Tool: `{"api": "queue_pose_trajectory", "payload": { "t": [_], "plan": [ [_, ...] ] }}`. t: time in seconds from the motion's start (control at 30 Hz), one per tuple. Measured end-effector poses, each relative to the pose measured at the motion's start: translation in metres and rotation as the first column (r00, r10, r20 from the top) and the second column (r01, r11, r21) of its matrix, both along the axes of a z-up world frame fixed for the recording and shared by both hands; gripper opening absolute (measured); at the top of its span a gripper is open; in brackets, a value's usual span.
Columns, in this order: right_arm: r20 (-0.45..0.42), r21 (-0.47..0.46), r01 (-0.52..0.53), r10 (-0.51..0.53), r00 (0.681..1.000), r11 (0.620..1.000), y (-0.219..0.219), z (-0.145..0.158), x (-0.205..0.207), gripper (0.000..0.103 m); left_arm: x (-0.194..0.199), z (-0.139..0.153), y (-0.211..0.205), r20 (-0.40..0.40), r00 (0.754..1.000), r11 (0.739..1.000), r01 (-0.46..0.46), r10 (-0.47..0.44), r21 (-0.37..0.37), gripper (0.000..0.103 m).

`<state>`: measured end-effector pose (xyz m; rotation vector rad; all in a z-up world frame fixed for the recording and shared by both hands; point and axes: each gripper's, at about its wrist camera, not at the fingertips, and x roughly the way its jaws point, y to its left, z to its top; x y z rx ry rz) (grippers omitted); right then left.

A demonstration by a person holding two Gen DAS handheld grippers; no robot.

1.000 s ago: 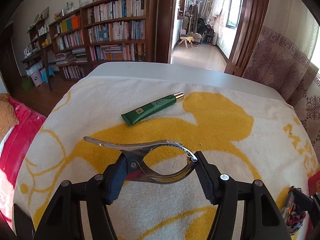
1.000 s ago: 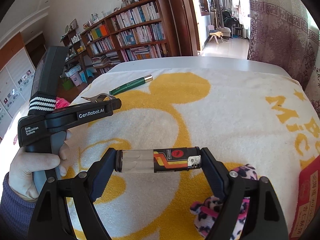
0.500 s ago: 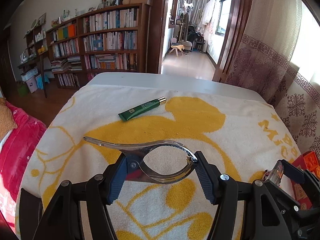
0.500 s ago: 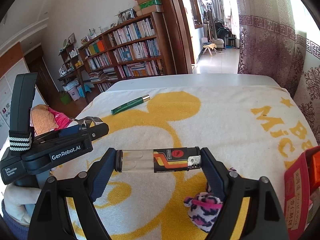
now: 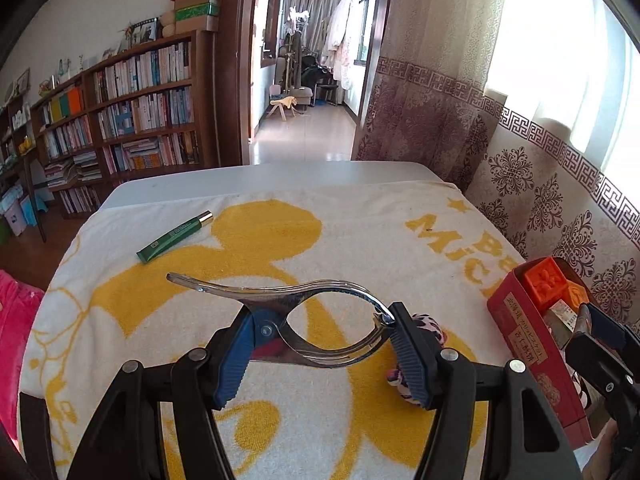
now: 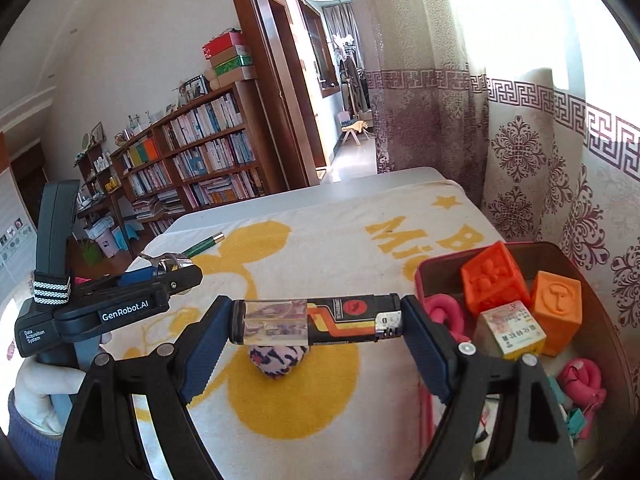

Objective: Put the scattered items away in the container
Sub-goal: 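Carry the clamp and lighter over the red box with both tools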

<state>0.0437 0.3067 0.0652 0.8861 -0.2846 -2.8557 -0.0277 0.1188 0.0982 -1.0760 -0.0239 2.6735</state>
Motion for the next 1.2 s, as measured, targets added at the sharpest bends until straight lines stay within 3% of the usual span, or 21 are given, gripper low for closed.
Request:
{"api": "queue_pose_trajectory", "payload": {
  "t": [0.3, 0.87, 0.93, 0.97, 1.0, 1.2],
  "plan": [
    [0.012, 0.034, 0.191, -0.192, 0.981, 0.981, 0.077, -0.008, 0.053, 0.086, 0.018, 0.014, 0.081, -0.019, 0.986, 0.986, 0.166, -0.166, 0.011, 0.067],
    [0.044, 0.068, 0.257, -0.260, 0.965, 0.964, 0.110, -0.032, 0.081, 0.086, 0.045, 0.018, 0.199, 0.002, 0.902, 0.902, 0.432, -0.432, 0.000, 0.067],
    [0.047, 0.062, 0.262, -0.265, 0.963, 0.963, 0.112, -0.033, 0.082, 0.086, 0.044, 0.014, 0.208, 0.025, 0.886, 0.886, 0.462, -0.463, 0.019, 0.073],
    [0.048, 0.058, 0.264, -0.267, 0.963, 0.963, 0.113, -0.034, 0.083, 0.086, 0.044, 0.013, 0.212, 0.037, 0.881, 0.881, 0.471, -0.472, 0.030, 0.086],
    [0.050, 0.055, 0.266, -0.268, 0.962, 0.962, 0.114, -0.034, 0.083, 0.086, 0.044, 0.012, 0.213, 0.039, 0.879, 0.880, 0.474, -0.475, 0.040, 0.089],
    [0.061, 0.043, 0.265, -0.267, 0.962, 0.963, 0.115, -0.039, 0.082, 0.086, 0.037, 0.006, 0.205, 0.051, 0.896, 0.897, 0.440, -0.442, 0.042, 0.089]
  ]
}}
